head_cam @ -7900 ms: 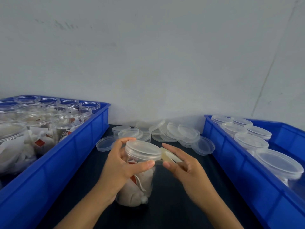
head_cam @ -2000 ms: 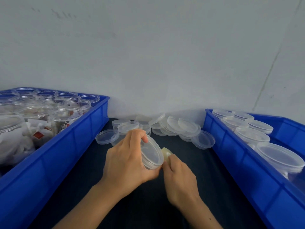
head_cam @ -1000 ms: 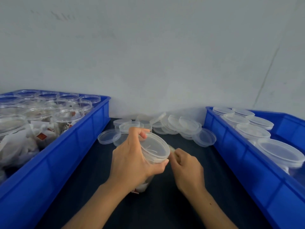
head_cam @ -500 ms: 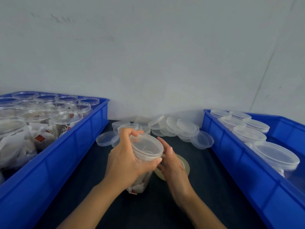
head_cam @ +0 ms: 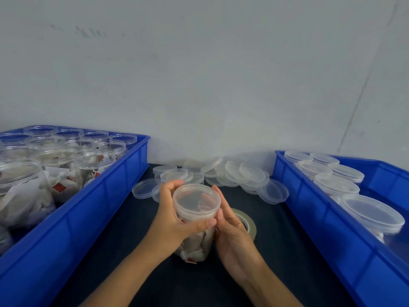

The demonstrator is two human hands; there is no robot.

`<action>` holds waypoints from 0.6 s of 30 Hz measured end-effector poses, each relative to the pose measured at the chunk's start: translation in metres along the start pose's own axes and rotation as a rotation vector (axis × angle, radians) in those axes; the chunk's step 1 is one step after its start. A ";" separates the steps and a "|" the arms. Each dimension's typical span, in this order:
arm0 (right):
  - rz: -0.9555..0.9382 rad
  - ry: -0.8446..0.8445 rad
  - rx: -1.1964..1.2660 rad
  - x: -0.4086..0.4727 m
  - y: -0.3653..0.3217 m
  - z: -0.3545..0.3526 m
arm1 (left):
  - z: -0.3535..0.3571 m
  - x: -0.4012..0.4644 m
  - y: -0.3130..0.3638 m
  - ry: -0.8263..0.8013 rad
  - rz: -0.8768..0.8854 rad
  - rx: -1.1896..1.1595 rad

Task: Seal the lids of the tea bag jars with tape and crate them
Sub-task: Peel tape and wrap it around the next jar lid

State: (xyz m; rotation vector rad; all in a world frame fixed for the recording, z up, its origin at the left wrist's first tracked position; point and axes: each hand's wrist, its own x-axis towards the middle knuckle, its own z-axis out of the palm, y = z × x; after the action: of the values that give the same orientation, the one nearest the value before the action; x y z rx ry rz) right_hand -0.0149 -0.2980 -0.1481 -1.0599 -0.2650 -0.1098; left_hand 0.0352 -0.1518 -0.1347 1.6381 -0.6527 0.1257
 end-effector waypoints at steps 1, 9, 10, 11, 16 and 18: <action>0.003 0.016 -0.008 0.000 0.000 0.000 | -0.001 0.000 -0.001 -0.020 -0.019 -0.010; 0.058 0.142 -0.273 -0.003 -0.008 0.003 | -0.008 0.011 0.005 -0.132 -0.183 -0.067; 0.061 0.149 -0.304 -0.004 -0.014 0.006 | -0.008 0.014 0.010 -0.143 -0.203 -0.091; 0.049 0.157 -0.337 -0.004 -0.021 0.008 | -0.007 0.017 0.016 -0.169 -0.213 -0.112; -0.050 0.186 -0.457 -0.012 -0.077 0.015 | 0.013 0.038 0.065 -0.377 -0.183 -0.157; -0.084 0.227 -0.483 -0.015 -0.103 0.015 | 0.030 0.050 0.088 -0.370 -0.154 -0.097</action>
State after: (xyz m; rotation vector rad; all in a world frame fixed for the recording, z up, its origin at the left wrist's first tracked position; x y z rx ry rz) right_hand -0.0543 -0.3356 -0.0576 -1.5023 -0.0760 -0.3818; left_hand 0.0263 -0.2000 -0.0406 1.6241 -0.7944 -0.3243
